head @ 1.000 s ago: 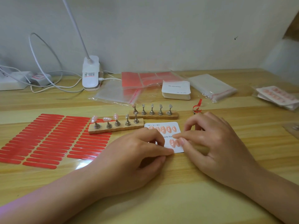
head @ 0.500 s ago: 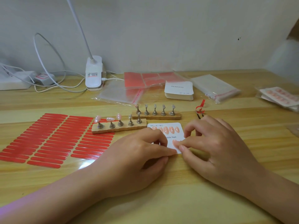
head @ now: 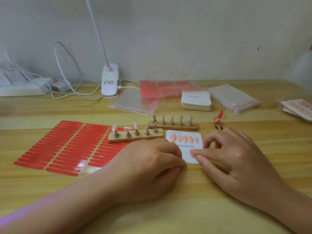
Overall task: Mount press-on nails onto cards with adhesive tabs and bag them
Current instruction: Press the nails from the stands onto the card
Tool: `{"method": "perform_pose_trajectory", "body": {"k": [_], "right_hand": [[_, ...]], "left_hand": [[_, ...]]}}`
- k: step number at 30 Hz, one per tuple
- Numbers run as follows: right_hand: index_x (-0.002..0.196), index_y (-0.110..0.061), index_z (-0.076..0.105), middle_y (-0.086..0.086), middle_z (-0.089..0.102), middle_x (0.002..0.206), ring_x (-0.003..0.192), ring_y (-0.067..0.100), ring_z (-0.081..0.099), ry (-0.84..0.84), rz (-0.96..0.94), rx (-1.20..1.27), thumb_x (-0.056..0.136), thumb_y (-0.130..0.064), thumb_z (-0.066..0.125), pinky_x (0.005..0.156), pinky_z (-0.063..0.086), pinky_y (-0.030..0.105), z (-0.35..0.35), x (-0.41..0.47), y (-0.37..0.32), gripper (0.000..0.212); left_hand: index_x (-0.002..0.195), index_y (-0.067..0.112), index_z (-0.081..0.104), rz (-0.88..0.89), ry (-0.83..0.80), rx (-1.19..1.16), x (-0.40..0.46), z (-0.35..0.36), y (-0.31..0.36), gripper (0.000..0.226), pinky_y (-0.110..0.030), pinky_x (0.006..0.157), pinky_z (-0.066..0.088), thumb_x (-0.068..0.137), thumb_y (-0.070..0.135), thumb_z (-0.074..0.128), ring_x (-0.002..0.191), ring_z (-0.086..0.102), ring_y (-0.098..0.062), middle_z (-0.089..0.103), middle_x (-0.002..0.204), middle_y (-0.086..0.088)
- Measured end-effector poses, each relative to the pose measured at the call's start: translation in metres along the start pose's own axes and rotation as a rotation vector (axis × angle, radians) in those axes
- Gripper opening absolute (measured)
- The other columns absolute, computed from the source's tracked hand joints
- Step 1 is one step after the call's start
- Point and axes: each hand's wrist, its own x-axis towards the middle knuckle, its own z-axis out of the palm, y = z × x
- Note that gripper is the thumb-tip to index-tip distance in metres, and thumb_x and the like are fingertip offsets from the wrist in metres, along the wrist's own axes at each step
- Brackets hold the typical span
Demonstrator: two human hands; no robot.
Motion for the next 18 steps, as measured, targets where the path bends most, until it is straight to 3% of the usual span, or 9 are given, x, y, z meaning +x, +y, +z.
{"method": "perform_pose_trajectory", "body": {"k": [6, 10, 12, 15, 18], "right_hand": [[0.076, -0.025, 0.073, -0.014, 0.053, 0.082, 0.071, 0.006, 0.038, -0.042, 0.023, -0.004, 0.087, -0.036, 0.045, 0.066, 0.034, 0.029, 0.001, 0.0, 0.001, 0.032], [0.084, -0.028, 0.074, -0.013, 0.056, 0.083, 0.075, 0.004, 0.041, -0.046, 0.032, 0.039, 0.083, -0.038, 0.048, 0.066, 0.038, 0.029, 0.001, 0.001, 0.001, 0.028], [0.085, -0.028, 0.073, -0.014, 0.058, 0.084, 0.078, 0.003, 0.045, -0.07, 0.045, 0.06, 0.082, -0.041, 0.048, 0.068, 0.039, 0.026, 0.001, 0.001, 0.001, 0.028], [0.086, -0.03, 0.07, -0.02, 0.06, 0.088, 0.084, -0.001, 0.052, -0.1, 0.055, 0.093, 0.081, -0.043, 0.048, 0.075, 0.036, 0.024, 0.0, 0.001, 0.001, 0.027], [0.086, -0.028, 0.07, -0.024, 0.062, 0.091, 0.088, -0.006, 0.055, -0.103, 0.044, 0.134, 0.082, -0.041, 0.05, 0.082, 0.033, 0.019, 0.001, 0.001, 0.002, 0.025]], "left_hand": [[0.096, 0.021, 0.073, 0.008, 0.033, -0.018, -0.001, -0.004, -0.002, 0.024, -0.026, 0.058, 0.052, 0.085, 0.024, 0.052, 0.081, 0.062, -0.005, 0.069, 0.092, 0.011], [0.102, 0.014, 0.069, -0.033, 0.295, -0.063, 0.004, -0.022, -0.017, 0.027, -0.028, 0.067, 0.054, 0.084, 0.024, 0.052, 0.082, 0.065, -0.01, 0.067, 0.094, 0.007], [0.109, 0.014, 0.063, -0.084, 0.381, -0.057, 0.005, -0.034, -0.032, 0.03, -0.02, 0.078, 0.048, 0.083, 0.027, 0.054, 0.086, 0.06, -0.007, 0.062, 0.095, 0.009], [0.117, 0.015, 0.057, -0.239, 0.351, -0.043, -0.001, -0.04, -0.052, 0.048, -0.005, 0.082, 0.036, 0.077, 0.042, 0.063, 0.093, 0.053, -0.001, 0.058, 0.099, 0.011], [0.12, 0.03, 0.051, -0.361, 0.247, -0.091, -0.009, -0.032, -0.063, 0.058, -0.018, 0.083, 0.043, 0.071, 0.056, 0.069, 0.094, 0.054, 0.004, 0.058, 0.097, 0.019]]}}
